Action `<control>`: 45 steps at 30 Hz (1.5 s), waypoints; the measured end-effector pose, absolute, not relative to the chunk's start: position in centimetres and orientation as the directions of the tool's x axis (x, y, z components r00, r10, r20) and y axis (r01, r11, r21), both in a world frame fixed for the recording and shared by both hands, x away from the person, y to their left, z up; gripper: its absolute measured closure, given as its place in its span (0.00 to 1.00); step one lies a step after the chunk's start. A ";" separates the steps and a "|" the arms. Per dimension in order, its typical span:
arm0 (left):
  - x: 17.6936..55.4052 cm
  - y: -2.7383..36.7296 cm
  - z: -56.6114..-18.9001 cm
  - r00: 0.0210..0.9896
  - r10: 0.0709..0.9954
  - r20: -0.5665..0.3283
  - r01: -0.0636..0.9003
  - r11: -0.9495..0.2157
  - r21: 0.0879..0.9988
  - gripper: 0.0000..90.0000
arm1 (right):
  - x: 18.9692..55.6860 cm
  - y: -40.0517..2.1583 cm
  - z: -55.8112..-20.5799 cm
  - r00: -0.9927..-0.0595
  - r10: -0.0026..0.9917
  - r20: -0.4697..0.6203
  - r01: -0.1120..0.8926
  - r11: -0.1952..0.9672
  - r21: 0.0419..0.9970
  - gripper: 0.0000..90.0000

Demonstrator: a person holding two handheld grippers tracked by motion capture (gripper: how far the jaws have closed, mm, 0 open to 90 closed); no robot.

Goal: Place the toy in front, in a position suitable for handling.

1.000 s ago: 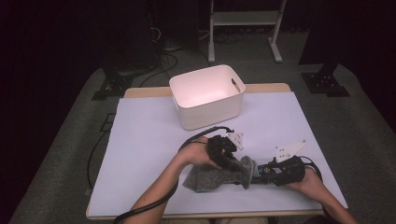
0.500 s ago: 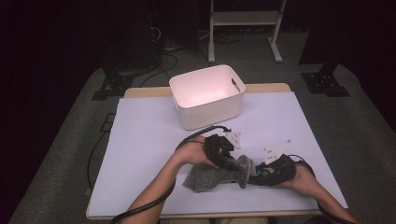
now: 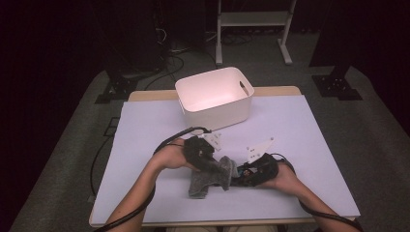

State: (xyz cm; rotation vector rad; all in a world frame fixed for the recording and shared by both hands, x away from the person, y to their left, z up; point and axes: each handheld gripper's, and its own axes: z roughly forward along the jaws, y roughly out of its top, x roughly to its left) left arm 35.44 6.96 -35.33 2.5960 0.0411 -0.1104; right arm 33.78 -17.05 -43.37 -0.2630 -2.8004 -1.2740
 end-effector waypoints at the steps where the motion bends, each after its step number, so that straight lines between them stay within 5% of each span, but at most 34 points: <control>1: 35.4 7.6 -35.4 0.996 0.022 -0.087 0.064 -0.856 0.512 0.84 | 34.0 -16.3 -43.3 -0.986 0.122 0.115 0.167 0.649 0.742 0.63; 10: 35.2 10.6 -36.2 0.993 0.085 -0.086 0.117 -0.852 0.510 0.84 | 34.9 -13.1 -44.0 -0.988 0.103 0.115 0.155 0.642 0.751 0.62; 19: 35.3 9.5 -36.0 0.996 0.074 -0.047 0.088 -0.870 0.485 0.84 | 34.2 -16.0 -44.3 -0.979 0.159 0.125 0.199 0.629 0.752 0.59; 21: 35.3 8.9 -35.9 0.997 0.067 -0.049 0.083 -0.866 0.493 0.84 | 34.1 -16.7 -44.4 -0.978 0.155 0.137 0.204 0.613 0.763 0.72; 34: 35.4 2.2 -36.7 0.998 -0.047 -0.041 -0.019 -0.848 0.529 0.84 | 33.8 -16.8 -44.6 -0.978 0.167 0.128 0.203 0.591 0.781 0.73; 45: 35.2 7.0 -36.6 0.999 0.016 -0.048 0.040 -0.839 0.543 0.84 | 33.7 -17.3 -44.6 -0.977 0.171 0.128 0.206 0.591 0.780 0.76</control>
